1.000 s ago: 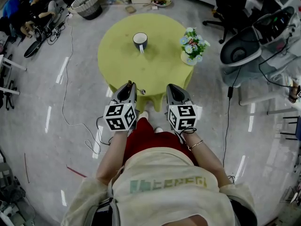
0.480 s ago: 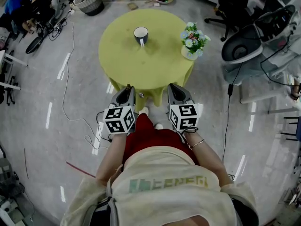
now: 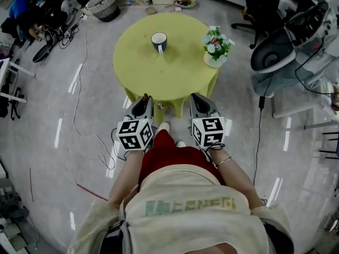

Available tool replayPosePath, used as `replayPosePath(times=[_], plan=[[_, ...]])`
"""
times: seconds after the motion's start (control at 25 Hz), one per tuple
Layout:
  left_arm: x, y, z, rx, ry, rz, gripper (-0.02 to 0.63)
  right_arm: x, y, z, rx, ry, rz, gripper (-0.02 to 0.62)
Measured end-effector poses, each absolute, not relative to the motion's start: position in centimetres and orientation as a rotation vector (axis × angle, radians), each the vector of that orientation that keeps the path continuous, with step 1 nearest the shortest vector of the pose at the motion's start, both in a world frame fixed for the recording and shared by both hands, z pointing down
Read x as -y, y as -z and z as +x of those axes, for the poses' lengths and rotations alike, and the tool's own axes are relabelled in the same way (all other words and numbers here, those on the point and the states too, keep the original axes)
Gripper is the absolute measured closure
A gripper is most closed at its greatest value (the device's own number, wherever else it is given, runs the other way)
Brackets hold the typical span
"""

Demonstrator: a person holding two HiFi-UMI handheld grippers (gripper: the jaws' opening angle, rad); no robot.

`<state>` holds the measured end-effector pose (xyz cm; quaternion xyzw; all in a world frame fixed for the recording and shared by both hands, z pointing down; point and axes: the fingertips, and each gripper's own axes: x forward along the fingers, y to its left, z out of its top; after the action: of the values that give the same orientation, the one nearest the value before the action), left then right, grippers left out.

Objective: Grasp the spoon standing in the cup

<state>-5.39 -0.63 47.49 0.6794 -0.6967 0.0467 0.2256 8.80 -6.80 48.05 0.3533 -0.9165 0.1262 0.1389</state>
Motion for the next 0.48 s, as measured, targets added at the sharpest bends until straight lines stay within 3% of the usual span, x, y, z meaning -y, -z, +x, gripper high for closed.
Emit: replayPosePath(times=[0.48], plan=[[1.1,-46.1,-6.3,1.956,-0.117,1.859,0.548,7.2,-47.5,7.7,2.681,-0.344,0.960,0.560]])
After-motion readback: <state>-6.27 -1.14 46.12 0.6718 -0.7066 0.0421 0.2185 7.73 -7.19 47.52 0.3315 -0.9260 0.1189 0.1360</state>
